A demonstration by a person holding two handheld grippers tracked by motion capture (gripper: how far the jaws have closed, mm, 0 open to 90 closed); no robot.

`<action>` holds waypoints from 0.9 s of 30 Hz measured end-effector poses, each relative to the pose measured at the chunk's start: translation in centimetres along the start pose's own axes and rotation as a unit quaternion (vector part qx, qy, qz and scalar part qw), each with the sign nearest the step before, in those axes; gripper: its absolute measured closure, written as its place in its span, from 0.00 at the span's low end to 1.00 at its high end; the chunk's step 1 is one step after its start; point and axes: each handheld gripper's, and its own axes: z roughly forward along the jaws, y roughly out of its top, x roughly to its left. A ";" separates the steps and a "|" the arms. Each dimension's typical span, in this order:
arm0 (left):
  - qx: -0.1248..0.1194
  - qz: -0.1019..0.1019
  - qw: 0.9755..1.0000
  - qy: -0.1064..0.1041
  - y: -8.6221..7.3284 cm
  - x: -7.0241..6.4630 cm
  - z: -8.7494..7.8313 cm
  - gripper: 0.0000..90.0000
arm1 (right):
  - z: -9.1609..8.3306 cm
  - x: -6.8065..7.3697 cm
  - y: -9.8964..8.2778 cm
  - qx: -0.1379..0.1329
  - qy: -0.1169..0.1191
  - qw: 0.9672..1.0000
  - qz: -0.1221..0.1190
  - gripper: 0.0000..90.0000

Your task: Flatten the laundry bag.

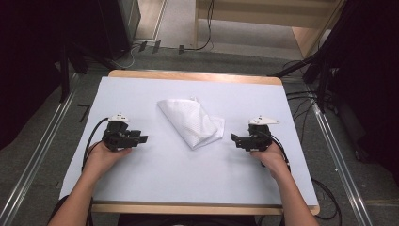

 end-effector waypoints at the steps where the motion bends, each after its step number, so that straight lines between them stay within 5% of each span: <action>1: -0.001 0.007 1.000 0.003 0.0 -0.1 0.1 0.62 | -0.1 0.0 0.0 0.000 0.001 1.000 0.001 0.15; 11: -0.004 -0.005 1.000 -0.013 0.6 -0.2 0.2 0.63 | -0.7 0.7 0.2 0.009 0.040 0.999 -0.024 0.15; 18: -0.004 0.009 1.000 -0.009 1.1 -0.7 0.4 0.56 | -0.4 1.1 0.5 0.020 0.047 0.998 -0.022 0.29; 24: 0.008 -0.019 1.000 -0.015 1.4 -0.3 0.8 0.50 | -0.5 1.2 0.4 0.022 0.060 0.998 -0.024 0.33; 27: 0.009 -0.014 1.000 -0.015 1.4 -0.2 0.8 0.49 | -0.7 1.2 0.2 0.025 0.060 0.998 -0.023 0.41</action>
